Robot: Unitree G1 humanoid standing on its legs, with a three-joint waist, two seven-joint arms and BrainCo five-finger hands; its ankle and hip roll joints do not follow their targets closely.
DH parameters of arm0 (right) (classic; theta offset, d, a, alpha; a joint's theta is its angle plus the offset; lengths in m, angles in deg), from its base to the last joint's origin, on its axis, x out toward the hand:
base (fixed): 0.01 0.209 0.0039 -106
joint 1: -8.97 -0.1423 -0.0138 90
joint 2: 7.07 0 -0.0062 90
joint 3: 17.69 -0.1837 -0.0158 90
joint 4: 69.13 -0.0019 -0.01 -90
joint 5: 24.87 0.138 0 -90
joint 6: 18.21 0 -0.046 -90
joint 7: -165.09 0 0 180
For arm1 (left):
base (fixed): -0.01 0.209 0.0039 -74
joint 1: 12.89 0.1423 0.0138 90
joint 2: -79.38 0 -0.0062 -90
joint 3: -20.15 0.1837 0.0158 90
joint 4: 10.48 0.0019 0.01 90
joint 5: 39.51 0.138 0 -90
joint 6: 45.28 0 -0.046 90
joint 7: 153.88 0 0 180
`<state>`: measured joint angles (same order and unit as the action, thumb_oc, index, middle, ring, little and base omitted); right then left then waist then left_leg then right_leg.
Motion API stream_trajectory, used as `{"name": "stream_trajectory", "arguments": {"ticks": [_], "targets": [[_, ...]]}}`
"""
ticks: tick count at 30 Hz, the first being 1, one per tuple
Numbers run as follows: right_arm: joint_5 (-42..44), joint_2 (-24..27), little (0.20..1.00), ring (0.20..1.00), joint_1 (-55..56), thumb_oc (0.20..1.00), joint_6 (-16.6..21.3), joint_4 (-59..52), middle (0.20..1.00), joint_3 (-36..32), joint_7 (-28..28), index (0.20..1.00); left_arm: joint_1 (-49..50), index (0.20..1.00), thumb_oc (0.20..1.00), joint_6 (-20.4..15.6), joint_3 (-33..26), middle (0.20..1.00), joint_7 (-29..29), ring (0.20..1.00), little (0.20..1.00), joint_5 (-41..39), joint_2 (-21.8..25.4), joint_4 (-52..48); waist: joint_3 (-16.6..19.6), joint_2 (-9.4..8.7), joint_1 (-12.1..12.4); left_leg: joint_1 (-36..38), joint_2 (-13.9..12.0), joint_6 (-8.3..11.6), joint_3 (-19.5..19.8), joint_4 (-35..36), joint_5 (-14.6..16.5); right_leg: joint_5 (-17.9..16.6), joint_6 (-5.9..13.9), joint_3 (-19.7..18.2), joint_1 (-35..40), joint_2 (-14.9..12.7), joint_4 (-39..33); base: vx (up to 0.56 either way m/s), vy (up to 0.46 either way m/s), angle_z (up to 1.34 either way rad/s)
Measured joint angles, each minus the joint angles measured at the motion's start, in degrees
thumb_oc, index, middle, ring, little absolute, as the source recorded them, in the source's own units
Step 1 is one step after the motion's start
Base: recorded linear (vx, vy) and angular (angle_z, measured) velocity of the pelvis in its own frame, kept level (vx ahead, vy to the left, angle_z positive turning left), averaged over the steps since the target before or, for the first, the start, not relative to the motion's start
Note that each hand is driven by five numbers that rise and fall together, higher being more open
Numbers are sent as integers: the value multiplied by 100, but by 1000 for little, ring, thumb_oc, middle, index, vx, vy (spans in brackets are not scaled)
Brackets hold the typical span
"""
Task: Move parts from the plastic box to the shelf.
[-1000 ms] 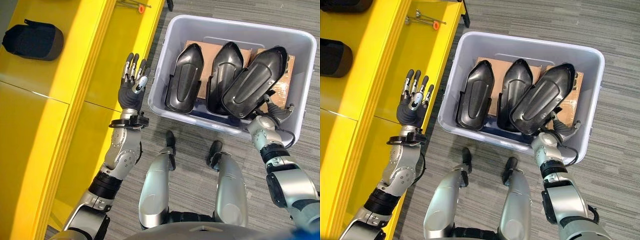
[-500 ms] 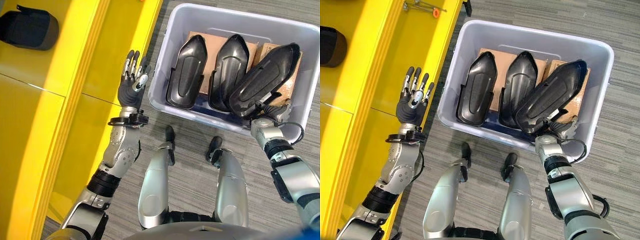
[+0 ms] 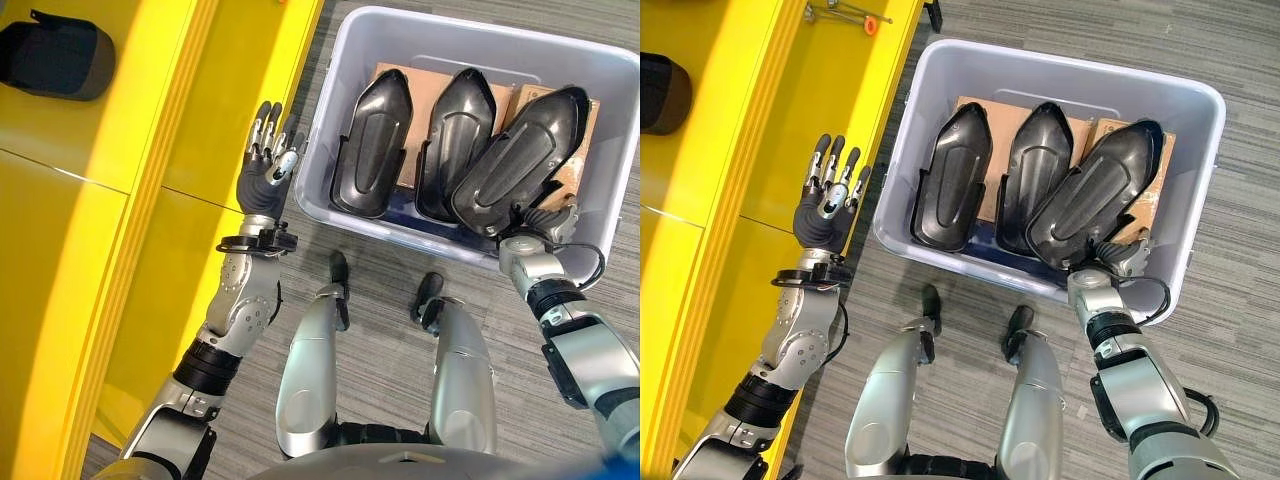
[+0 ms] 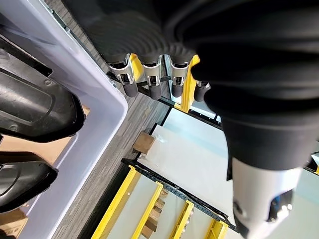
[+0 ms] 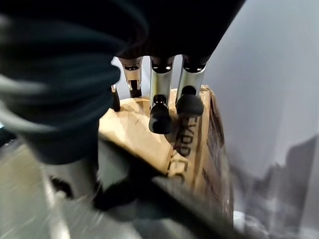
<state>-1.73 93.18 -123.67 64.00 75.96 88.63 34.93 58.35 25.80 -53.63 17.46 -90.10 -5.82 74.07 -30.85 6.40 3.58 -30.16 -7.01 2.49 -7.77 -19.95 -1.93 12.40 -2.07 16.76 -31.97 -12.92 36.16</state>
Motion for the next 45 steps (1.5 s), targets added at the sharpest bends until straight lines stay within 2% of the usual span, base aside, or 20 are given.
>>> {"name": "stream_trajectory", "arguments": {"ticks": [5, 9, 11, 13, 14, 18, 21, 25, 29, 32, 36, 40, 42, 45], "targets": [[-386, 2, 200, 200, -45, 200, -271, -11, 200, 40, 150, 200, 1, 1000, 1000, -1, -1, 1000, -3, 1000, 1000, 0, 0, 0, 6, -4, 13, -32, -8, 3, 1, -20, 7, 29, 10, -2, -38, 5, 16, 3, 7, 0], [-1511, 92, 200, 200, -213, 200, -1408, 107, 200, 488, 316, 200, 0, 1000, 1000, -60, 11, 1000, 3, 1000, 1000, -2, -3, 47, 18, -5, 47, -106, -5, 15, 15, -21, -10, 10, -23, 0, -126, -7, 64, 0, 0, 0], [-1866, 104, 200, 200, -266, 200, -1802, 219, 200, 798, 309, 200, 3, 1000, 1000, -108, 25, 1000, 7, 1000, 1000, -6, -1, 61, 20, -2, 53, -110, -5, 15, 18, -19, -10, 12, -26, 11, -126, -9, 69, 0, 0, 0], [-2031, 105, 200, 200, -280, 200, -2066, 386, 200, 940, 283, 200, 17, 1000, 1000, -201, 71, 1000, 19, 1000, 1000, -7, 3, 64, 48, 2, 70, -131, -5, 13, 28, -22, -8, 20, -30, 26, -134, -13, 73, -12, -11, 5], [-2086, 91, 200, 200, -323, 200, -2259, 496, 200, 1016, 215, 200, 59, 1000, 1000, -267, 151, 1000, 115, 1000, 1000, -9, 9, 142, 207, 6, 88, -240, -5, 5, 40, -26, -9, 23, -33, 53, -222, -19, 72, -8, -12, 8], [-2066, 84, 200, 200, -386, 200, -2546, 922, 200, 1105, 94, 200, 62, 1000, 1000, -349, 244, 1000, 140, 1000, 1000, -11, 7, 251, 330, 29, 242, -259, 0, 0, 67, -25, -21, 28, -45, 90, -225, -34, 94, -4, -21, 5], [-1796, 85, 200, 200, -372, 200, -2093, 961, 200, 1089, 374, 200, 68, 1000, 1000, -437, 282, 1000, 132, 1000, 1000, -23, 7, 249, 330, 29, 240, -256, 5, -6, 82, -28, -27, 31, -49, 107, -210, -43, 94, -6, -4, 4], [-1322, 1, 200, 200, -112, 200, -987, 786, 200, 710, 704, 200, 69, 1000, 1000, -462, 312, 1000, 124, 1000, 1000, -144, 18, 245, 330, 29, 183, -232, 3, -8, 66, -22, -26, 26, -47, 76, -210, -24, 71, -7, -6, -5], [-1320, -168, 200, 200, 133, 200, -242, 485, 200, 673, 798, 200, 85, 1000, 1000, -525, 305, 1000, 126, 1000, 1000, -211, -24, 249, 325, 31, 84, 61, -44, -8, -42, 189, -75, -115, -34, -26, -19, 90, -181, -16, -2, -17], [-1261, -169, 200, 200, 495, 200, 80, -92, 200, 695, 813, 200, 86, 1000, 1000, -537, 314, 1000, 125, 1000, 1000, -208, -39, 251, 312, 27, -9, 370, -50, -6, -154, 401, -117, -199, 0, -108, 216, 145, -374, -59, -27, -20], [-1043, -415, 200, 200, 1204, 200, 693, -784, 200, 461, 850, 200, 102, 1000, 1000, -641, 203, 1000, 92, 1000, 1000, -160, -37, 215, 291, 18, -127, 823, -109, 14, -277, 619, -128, -310, 15, -169, 646, 287, -710, -13, -75, -18], [-1108, -560, 200, 200, 1502, 200, 938, -1421, 200, 409, 968, 200, 283, 1000, 1000, -631, 59, 1000, 20, 1000, 1000, -153, -48, 215, 231, -42, -277, 1555, -137, 48, -335, 856, -136, -326, 38, -178, 1360, 379, -980, 43, -59, -7], [-1358, -557, 200, 200, 1528, 200, 1154, -1652, 200, 296, 1090, 200, 354, 1000, 1000, -632, 49, 1000, -27, 1000, 1000, -132, -55, 211, 236, -43, -268, 1830, -151, 31, -384, 997, -118, -328, 56, -207, 1586, 406, -1103, 99, -7, -11], [-1618, -568, 200, 200, 1529, 200, 1192, -2075, 200, -16, 1170, 200, 501, 1000, 1000, -537, -9, 1000, -33, 1000, 1000, 17, -97, 206, 247, -41, -283, 2214, -129, 29, -429, 1253, -174, -357, 82, -232, 1904, 439, -1252, 90, -17, -6]]}}
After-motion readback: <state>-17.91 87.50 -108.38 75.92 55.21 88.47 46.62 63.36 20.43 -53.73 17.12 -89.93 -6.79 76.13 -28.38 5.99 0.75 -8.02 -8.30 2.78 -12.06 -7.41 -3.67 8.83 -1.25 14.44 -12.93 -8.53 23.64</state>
